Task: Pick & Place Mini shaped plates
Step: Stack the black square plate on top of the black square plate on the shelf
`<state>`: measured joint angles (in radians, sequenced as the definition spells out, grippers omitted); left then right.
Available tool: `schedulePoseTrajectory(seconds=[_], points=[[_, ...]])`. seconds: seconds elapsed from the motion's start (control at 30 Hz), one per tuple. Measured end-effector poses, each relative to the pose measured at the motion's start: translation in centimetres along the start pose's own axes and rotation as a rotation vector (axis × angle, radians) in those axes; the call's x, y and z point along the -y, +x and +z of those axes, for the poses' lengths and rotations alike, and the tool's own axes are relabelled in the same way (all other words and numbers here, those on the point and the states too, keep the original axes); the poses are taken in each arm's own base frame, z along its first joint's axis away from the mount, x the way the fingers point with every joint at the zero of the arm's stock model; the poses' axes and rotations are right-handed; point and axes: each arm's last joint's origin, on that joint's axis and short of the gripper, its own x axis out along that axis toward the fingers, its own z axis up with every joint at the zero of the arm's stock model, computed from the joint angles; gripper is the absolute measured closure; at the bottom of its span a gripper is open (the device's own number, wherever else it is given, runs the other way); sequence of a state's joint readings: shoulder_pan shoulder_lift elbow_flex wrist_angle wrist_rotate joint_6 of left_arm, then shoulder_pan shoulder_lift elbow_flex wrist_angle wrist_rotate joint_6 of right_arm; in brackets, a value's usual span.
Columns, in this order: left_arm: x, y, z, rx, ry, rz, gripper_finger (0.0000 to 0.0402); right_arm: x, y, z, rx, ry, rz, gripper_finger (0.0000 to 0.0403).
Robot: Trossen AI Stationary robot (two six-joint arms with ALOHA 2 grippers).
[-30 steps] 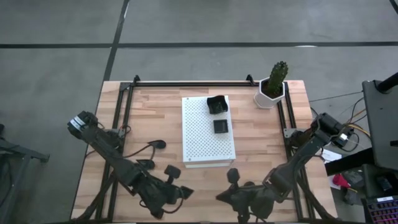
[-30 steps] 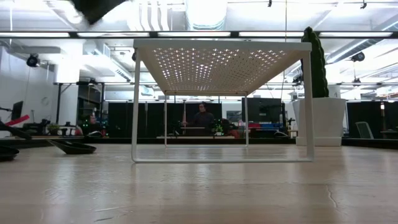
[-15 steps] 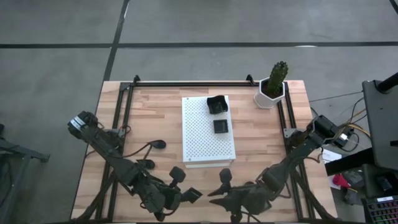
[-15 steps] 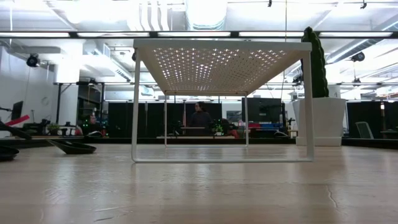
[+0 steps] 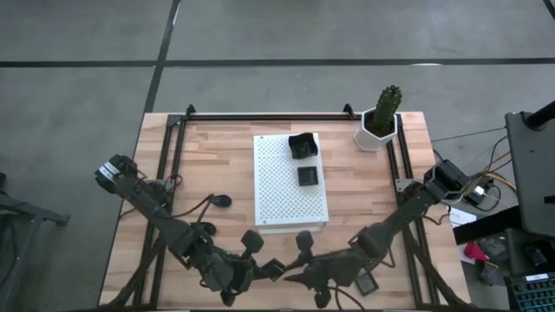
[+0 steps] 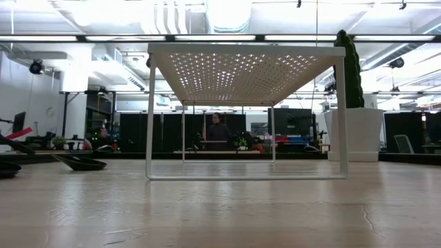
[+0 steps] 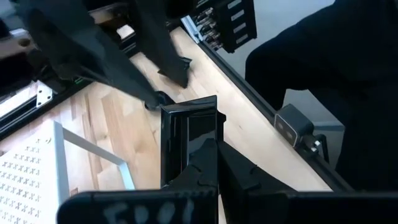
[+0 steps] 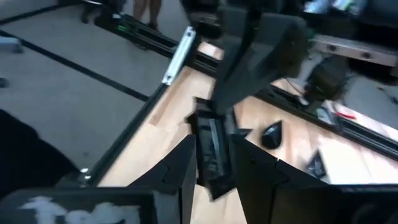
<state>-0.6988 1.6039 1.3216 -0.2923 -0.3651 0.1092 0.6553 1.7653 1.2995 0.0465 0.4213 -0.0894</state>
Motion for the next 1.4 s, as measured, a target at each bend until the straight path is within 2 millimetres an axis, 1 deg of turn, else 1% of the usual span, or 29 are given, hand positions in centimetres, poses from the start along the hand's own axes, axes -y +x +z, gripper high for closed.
schedulePoseTrajectory(seconds=[0.17, 0.77, 1.03, 1.27, 1.4], points=[[-0.14, 0.04, 0.10, 0.010, 0.008, 0.006, 0.0401, 0.84, 0.45, -0.14, -0.003, 0.030, 0.060, 0.0307], [-0.23, 0.04, 0.25, 0.023, 0.010, 0.027, 0.0401, 0.89, 0.51, -0.20, -0.007, 0.039, 0.064, 0.0353], [-0.24, 0.04, 0.28, 0.026, 0.010, 0.029, 0.0401, 0.84, 0.51, -0.25, -0.010, 0.033, 0.084, 0.0392], [-0.34, 0.04, 0.38, 0.032, 0.005, 0.059, 0.0399, 0.84, 0.51, -0.26, -0.012, 0.029, 0.085, 0.0394], [-0.44, 0.03, 0.57, 0.049, -0.006, 0.078, 0.0383, 0.81, 0.51, -0.27, -0.012, 0.025, 0.088, 0.0394]])
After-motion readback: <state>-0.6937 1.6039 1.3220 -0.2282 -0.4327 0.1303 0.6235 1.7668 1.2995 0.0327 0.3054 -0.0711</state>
